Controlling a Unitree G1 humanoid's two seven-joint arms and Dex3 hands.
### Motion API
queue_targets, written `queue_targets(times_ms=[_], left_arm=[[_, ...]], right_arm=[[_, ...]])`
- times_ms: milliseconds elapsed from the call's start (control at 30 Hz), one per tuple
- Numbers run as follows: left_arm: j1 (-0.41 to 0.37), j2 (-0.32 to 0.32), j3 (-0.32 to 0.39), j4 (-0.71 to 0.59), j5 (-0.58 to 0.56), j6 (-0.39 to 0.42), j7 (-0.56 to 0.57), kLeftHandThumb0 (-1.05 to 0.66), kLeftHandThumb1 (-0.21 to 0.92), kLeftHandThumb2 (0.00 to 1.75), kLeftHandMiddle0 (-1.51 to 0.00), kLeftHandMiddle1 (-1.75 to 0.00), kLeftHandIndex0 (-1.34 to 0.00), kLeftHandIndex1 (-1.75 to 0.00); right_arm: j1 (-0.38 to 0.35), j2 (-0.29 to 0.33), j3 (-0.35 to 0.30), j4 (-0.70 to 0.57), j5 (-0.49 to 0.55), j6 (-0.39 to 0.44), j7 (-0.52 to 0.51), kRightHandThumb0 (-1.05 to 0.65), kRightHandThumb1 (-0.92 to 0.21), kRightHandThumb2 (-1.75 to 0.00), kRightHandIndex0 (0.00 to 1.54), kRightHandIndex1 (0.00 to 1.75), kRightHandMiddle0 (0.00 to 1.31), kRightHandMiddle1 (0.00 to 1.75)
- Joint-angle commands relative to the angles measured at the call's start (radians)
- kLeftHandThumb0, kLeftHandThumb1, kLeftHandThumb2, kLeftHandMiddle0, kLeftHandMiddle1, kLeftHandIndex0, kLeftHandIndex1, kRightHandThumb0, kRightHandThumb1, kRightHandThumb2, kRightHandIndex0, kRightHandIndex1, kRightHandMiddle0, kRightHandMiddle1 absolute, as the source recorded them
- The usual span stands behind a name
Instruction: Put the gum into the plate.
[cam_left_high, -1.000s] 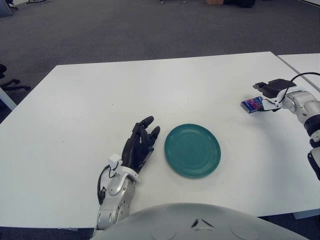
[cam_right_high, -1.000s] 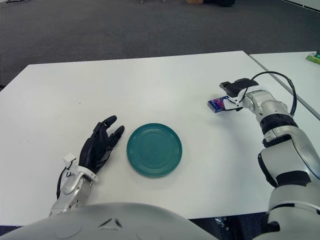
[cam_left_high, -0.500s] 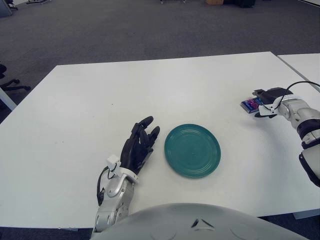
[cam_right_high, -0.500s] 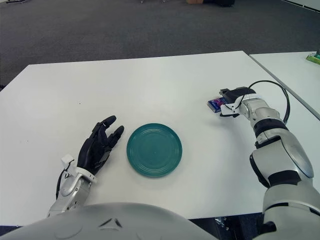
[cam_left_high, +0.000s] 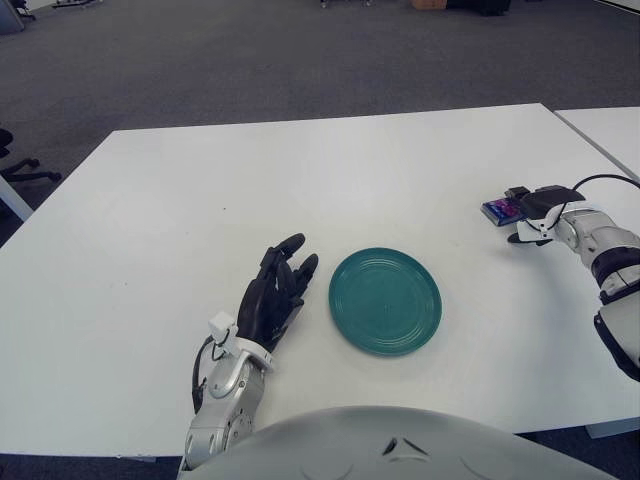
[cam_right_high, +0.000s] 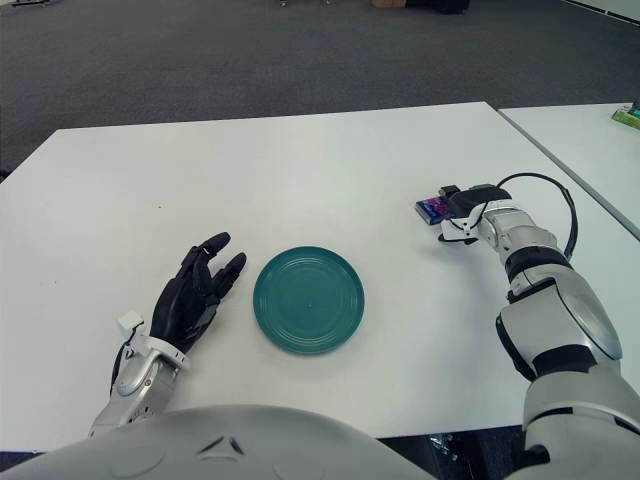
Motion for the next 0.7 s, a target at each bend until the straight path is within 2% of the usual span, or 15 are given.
queue_targets(times_ms=[0,533,667], left_arm=[[-0.004,0.009,0.009,-0.015,-0.009,0.007,-0.008,-0.86,0.92,0.9,-0.48,-0.09,0.0,-0.78],[-0.002,0.012,0.01,-0.019,-0.012,0.01,-0.008,-0.86,0.92,0.9,-0.48,-0.09,0.0,-0.78],[0.0,0.011,0.007,-0.024,-0.011,0.012,-0.006,-0.86,0.92,0.9,-0.48,-0.09,0.0,-0.78]], right_arm=[[0.026,0.0,0.007,-0.002,0.01,-0.009,0.004,-1.05,-0.92,-0.41,0.19,0.03,0.0,0.43],[0.055,-0.015,0.028,-0.022,0.01,-0.028,-0.034,-1.04,-0.92,-0.34,0.22,0.02,0.0,0.63],[0.051,-0.008,0.05,0.025,-0.005,-0.029,-0.072,-1.03,-0.92,-0.33,0.21,0.02,0.0,0.68]])
